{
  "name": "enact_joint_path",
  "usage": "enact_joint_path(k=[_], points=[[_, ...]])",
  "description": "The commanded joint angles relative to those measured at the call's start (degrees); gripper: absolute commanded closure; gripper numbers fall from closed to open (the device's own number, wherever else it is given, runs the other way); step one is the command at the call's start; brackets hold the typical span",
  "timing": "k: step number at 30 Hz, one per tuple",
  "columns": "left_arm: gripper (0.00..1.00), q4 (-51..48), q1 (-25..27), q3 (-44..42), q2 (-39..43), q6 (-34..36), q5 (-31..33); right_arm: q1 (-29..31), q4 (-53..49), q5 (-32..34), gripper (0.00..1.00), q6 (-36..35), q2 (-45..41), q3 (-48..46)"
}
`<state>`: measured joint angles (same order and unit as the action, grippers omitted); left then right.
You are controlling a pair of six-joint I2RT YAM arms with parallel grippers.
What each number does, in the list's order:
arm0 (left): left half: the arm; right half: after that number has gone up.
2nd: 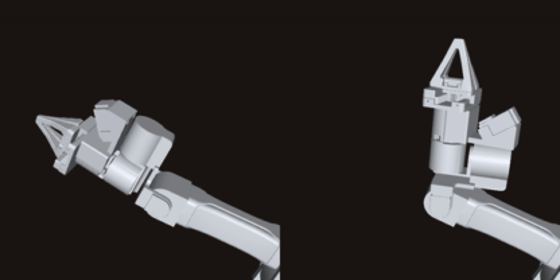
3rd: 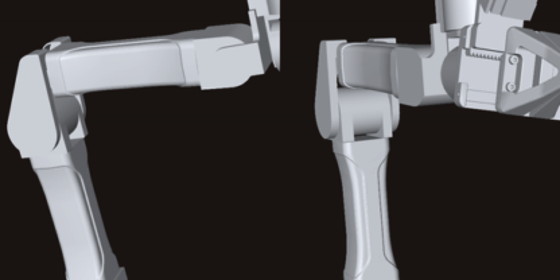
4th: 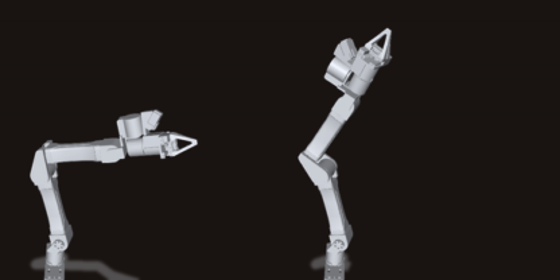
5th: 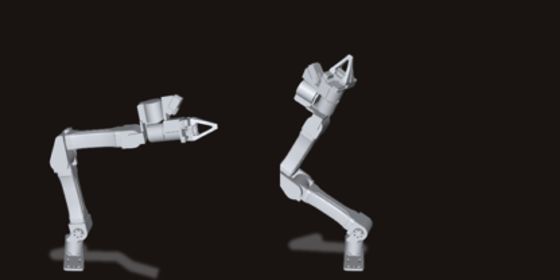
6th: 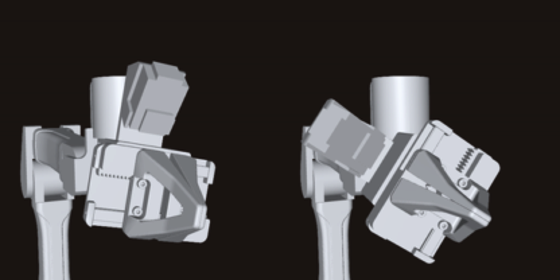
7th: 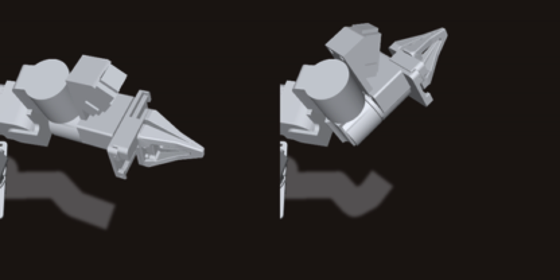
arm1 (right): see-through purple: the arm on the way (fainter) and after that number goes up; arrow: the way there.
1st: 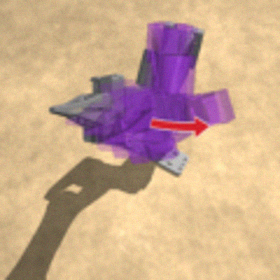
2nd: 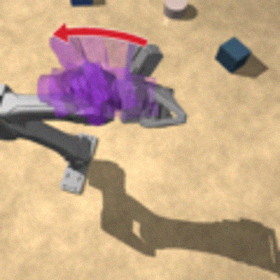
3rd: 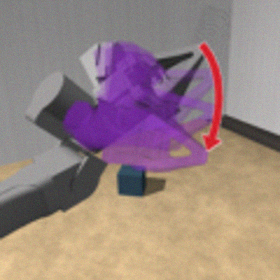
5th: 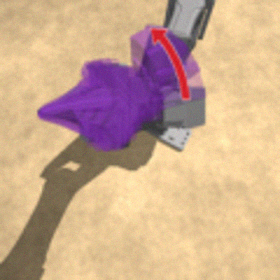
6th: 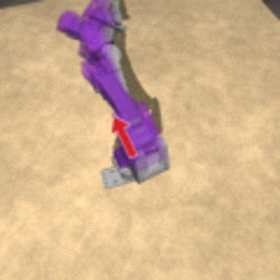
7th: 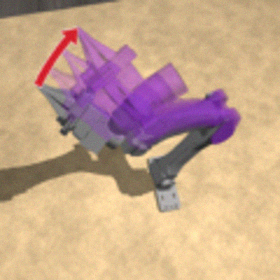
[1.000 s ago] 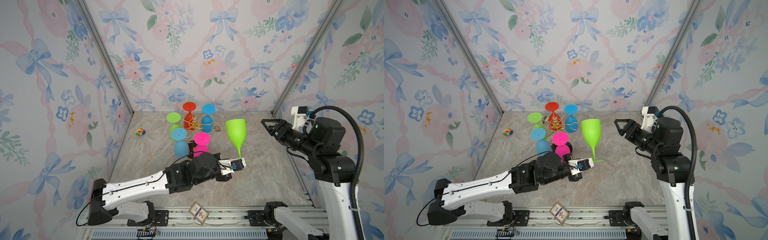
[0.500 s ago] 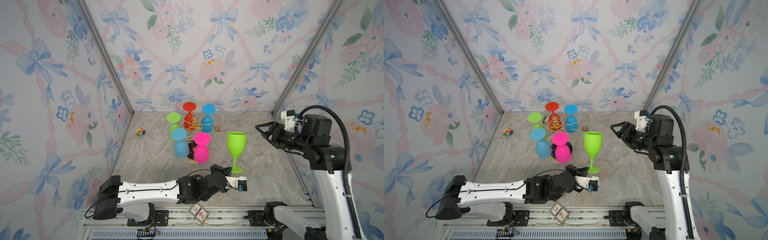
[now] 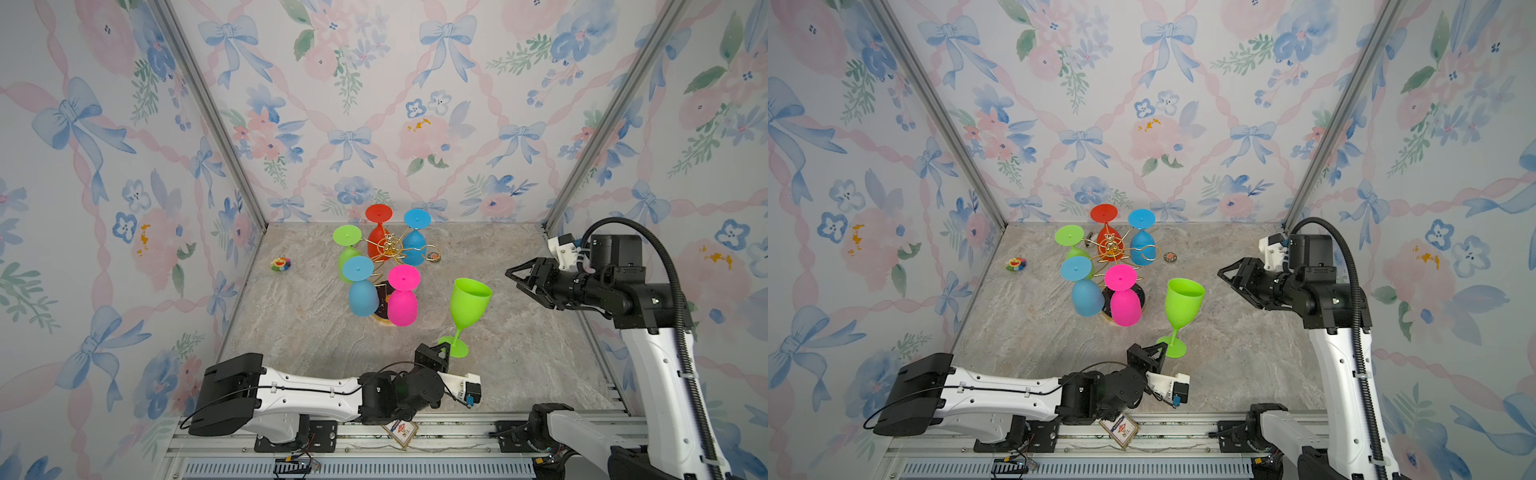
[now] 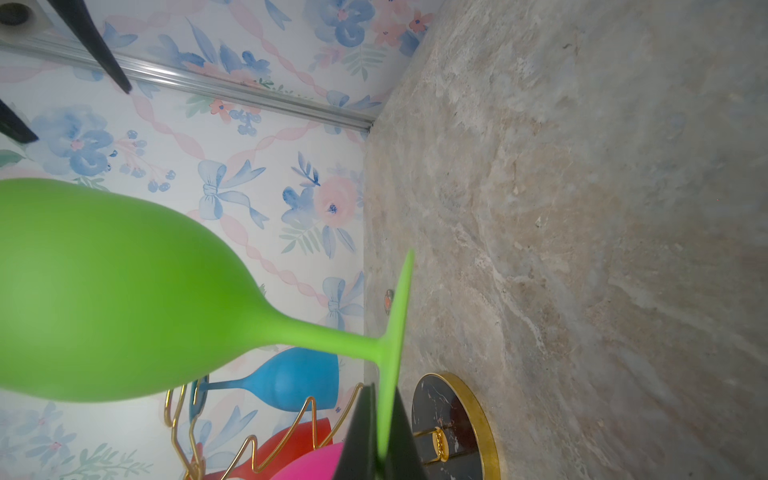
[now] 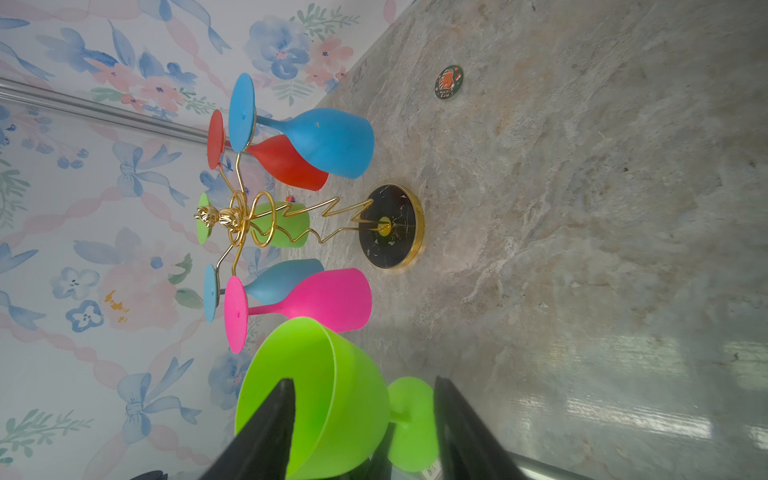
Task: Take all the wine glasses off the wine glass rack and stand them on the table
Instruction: 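Grasp the green glass's bowl rim with the right gripper while left holds base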
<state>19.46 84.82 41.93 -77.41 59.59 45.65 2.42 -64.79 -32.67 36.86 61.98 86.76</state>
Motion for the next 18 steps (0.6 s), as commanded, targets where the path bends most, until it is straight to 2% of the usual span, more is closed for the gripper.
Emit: enact_joint_path(k=[1, 18], points=[[1.0, 6.8, 0.3, -2.3, 0.2, 5.6, 3.1, 1.4, -3.6, -1.4, 0.47, -0.7, -0.5, -0.9], [1.0, 8.1, 0.5, -7.5, 1.6, 12.3, 4.1, 12.0, -10.0, -0.5, 0.63, -3.9, 8.4, 2.4]])
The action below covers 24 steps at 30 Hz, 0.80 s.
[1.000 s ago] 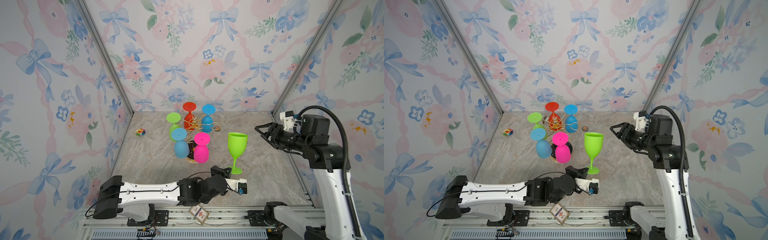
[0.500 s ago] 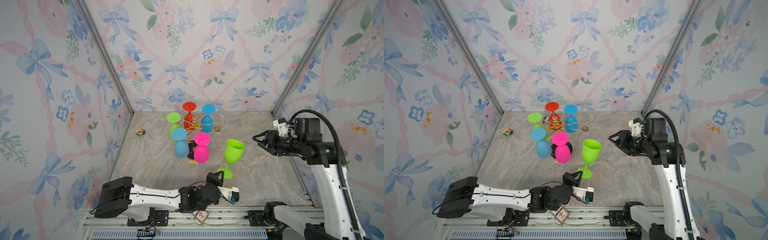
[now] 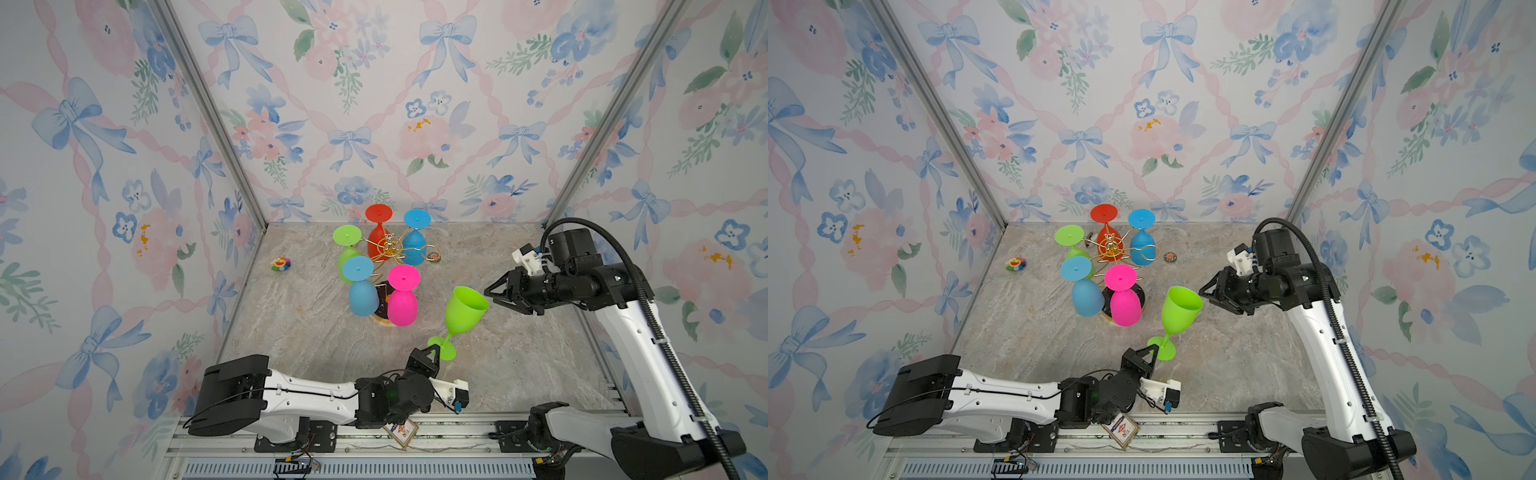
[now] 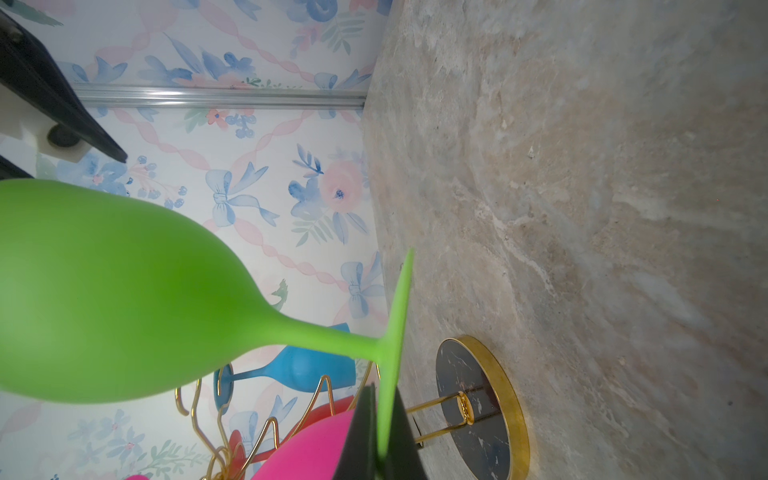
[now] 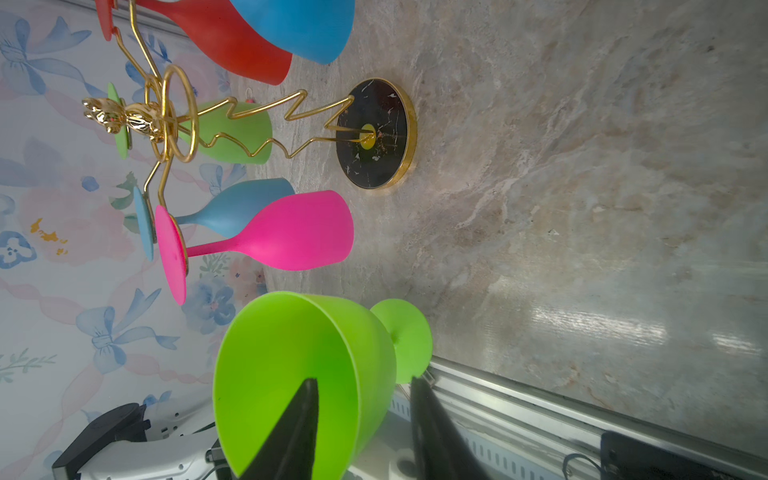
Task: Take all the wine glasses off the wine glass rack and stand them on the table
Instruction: 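Grasp the green glass's bowl rim with the right gripper while left holds base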
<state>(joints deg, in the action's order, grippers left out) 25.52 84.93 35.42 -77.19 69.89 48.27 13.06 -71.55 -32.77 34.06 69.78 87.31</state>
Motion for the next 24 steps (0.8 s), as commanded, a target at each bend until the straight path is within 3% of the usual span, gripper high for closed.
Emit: enact_joint_path(k=[1, 14, 24], points=[[1.0, 2.1, 0.4, -1.1, 1.4, 2.3, 1.6, 1.5, -3.5, -0.3, 0.65, -1.2, 0.9, 1.9], [1.0, 2.3, 0.4, -3.7, 3.2, 4.5, 2.1, 3.4, -7.6, -0.3, 0.72, -3.2, 3.5, 2.3], [1.0, 3.6, 0.4, -5.3, 4.9, 7.9, 3.1, 5.9, -9.9, -1.8, 0.7, -4.6, 5.4, 1.6]])
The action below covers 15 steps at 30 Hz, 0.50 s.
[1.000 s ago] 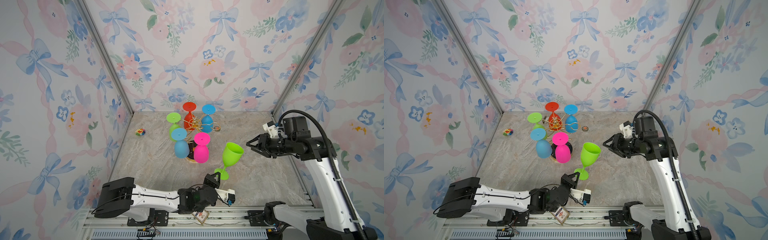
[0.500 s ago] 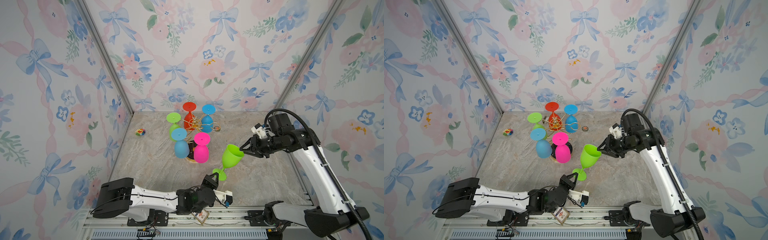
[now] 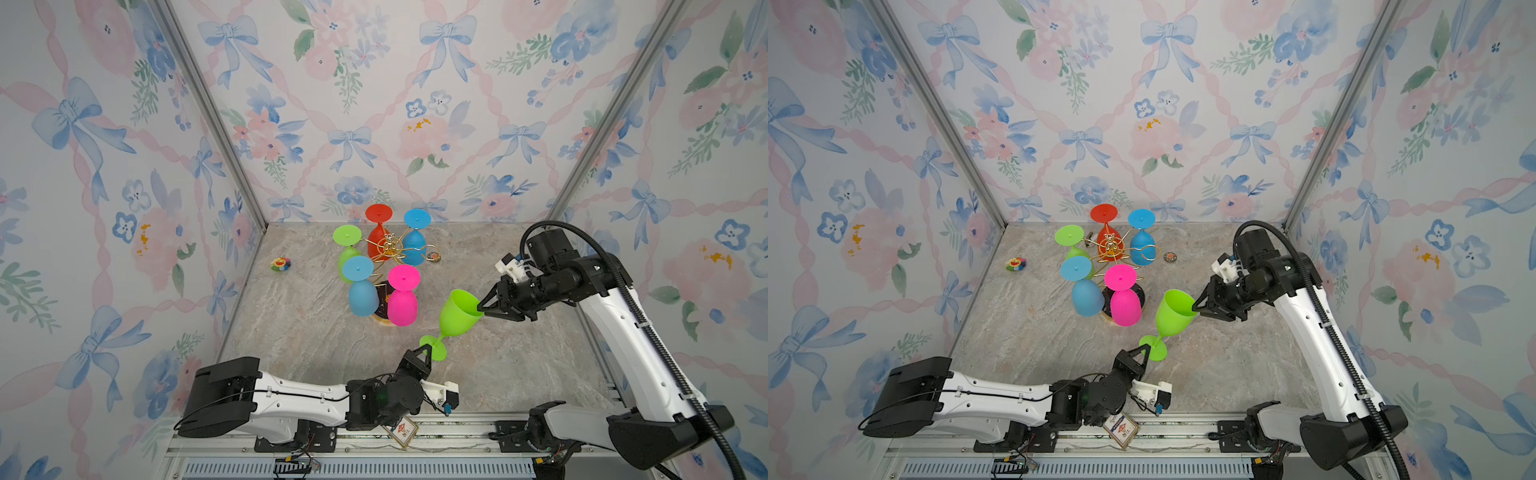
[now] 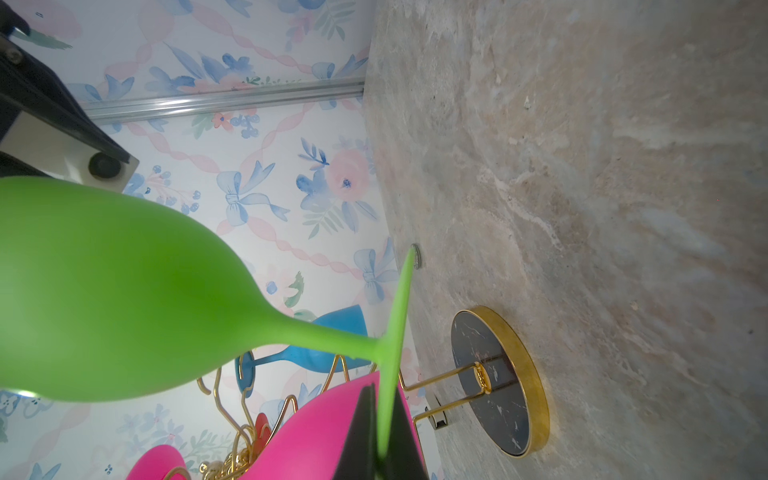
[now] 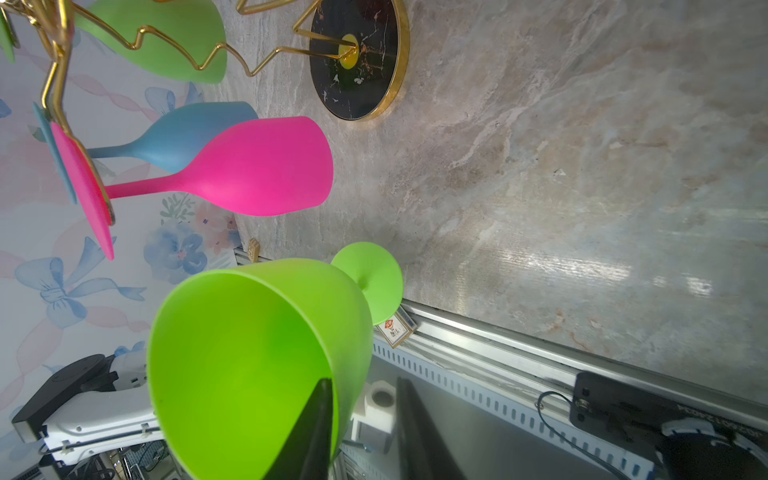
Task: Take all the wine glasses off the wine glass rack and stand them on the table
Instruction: 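Grasp the green glass's bowl rim with the right gripper while left holds base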
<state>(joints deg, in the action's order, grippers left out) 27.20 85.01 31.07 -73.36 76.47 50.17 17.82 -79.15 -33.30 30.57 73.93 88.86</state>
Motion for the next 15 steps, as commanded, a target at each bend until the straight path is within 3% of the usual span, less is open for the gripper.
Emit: enact_joint_path(k=[1, 6, 15], points=[[1.0, 2.0, 0.3, -1.0, 1.1, 1.6, 1.4, 1.2, -2.3, -1.6, 0.71, -1.0, 1.5, 0.2], [1.0, 2.1, 0.2, -1.7, 1.0, 2.8, 1.9, 1.5, -2.2, -2.2, 0.73, -1.2, 2.1, 0.2], [1.0, 4.1, 0.3, -3.0, 0.3, 6.2, 2.9, 1.9, -4.1, -3.7, 0.89, -2.1, 3.0, -1.9]])
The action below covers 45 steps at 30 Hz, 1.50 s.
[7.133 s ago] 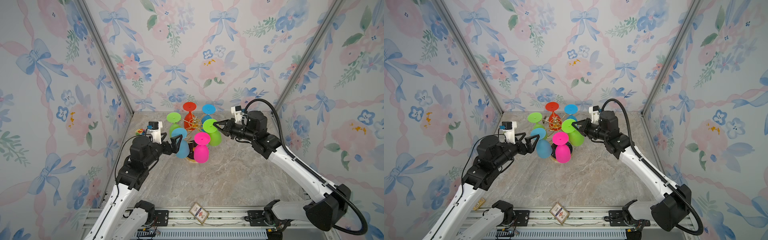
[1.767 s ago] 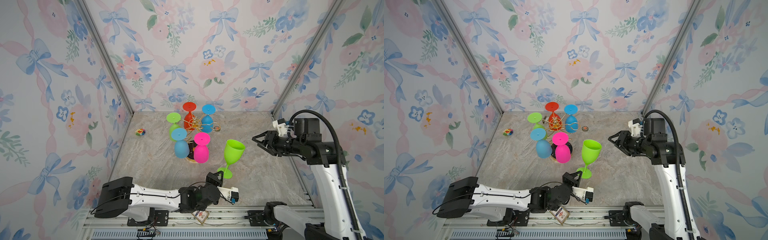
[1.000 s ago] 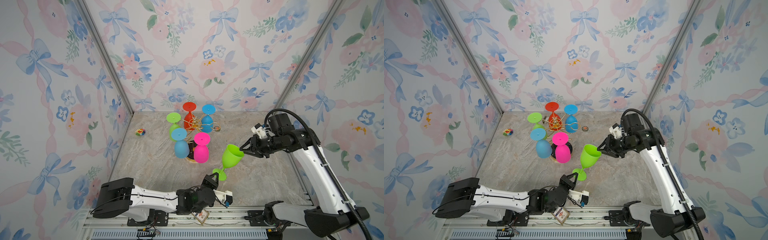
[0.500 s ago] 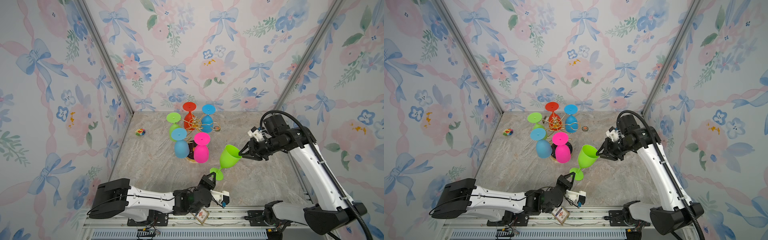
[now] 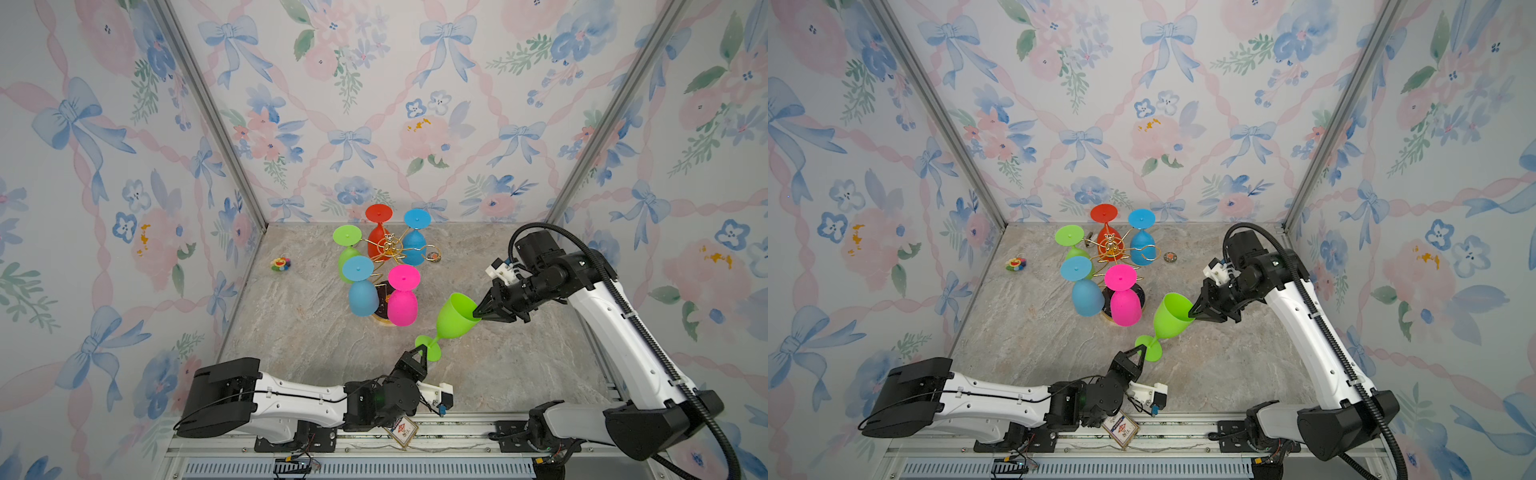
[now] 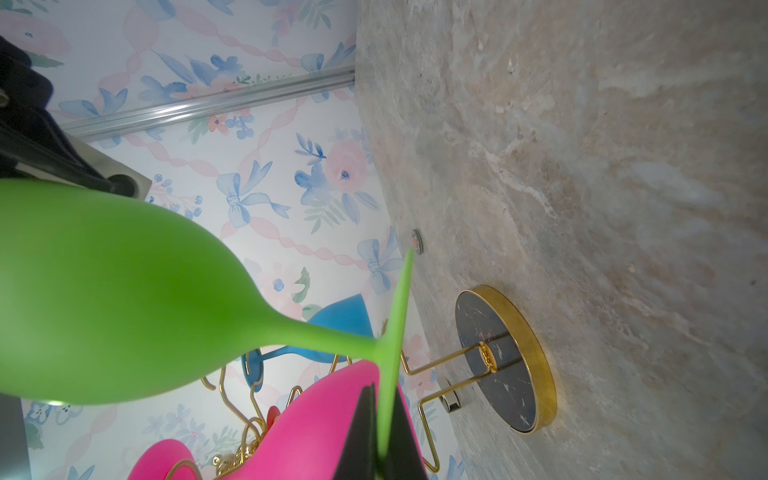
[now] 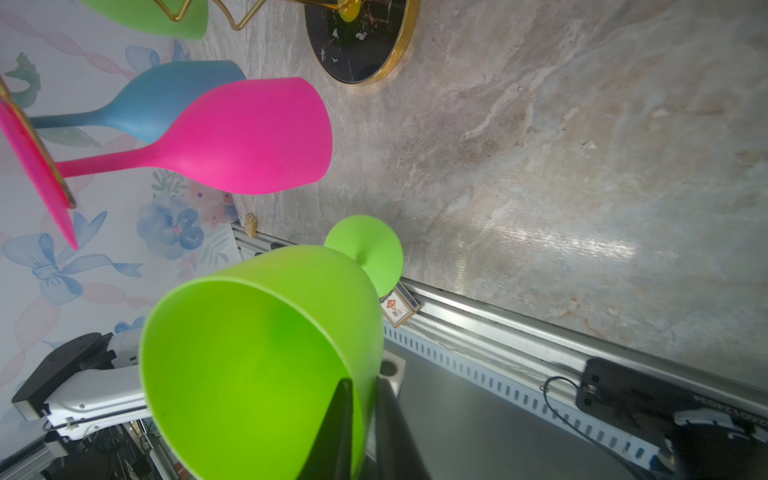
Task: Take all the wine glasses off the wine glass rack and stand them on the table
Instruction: 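Grasp the green glass's bowl rim with the right gripper while left holds base, then open the left gripper off the base while the right gripper holds the bowl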
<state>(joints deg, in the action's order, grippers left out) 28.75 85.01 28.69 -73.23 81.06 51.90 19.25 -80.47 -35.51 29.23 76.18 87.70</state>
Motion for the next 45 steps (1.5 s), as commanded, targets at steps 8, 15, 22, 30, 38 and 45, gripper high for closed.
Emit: enact_joint_path(k=[8, 15, 22, 30, 38, 45], points=[[1.0, 3.3, 0.3, -1.5, 0.7, 3.4, 2.3, 1.6, -3.8, -2.5, 0.97, -1.5, 2.0, -1.4], [0.88, 3.7, 0.3, -1.9, 0.5, 3.7, 2.3, 1.6, -4.8, -2.8, 1.0, -2.2, 2.1, -2.1], [0.72, 3.7, 0.3, -3.2, 2.7, 3.2, 0.9, 1.9, -6.2, -0.1, 1.0, -4.9, 2.2, -0.9], [0.58, 3.6, 0.6, -5.5, 6.8, 3.1, -2.3, -1.4, -6.7, 3.4, 1.0, -5.0, 2.1, 2.1], [0.35, 3.3, 0.8, -6.5, 11.3, -1.8, -6.5, -5.0, -5.6, 11.7, 1.0, -5.1, 2.0, 4.8], [0.22, -2.3, 1.2, 2.3, 9.6, -21.8, -8.7, -7.5, -0.1, 23.9, 1.0, -7.2, 0.5, 5.0]])
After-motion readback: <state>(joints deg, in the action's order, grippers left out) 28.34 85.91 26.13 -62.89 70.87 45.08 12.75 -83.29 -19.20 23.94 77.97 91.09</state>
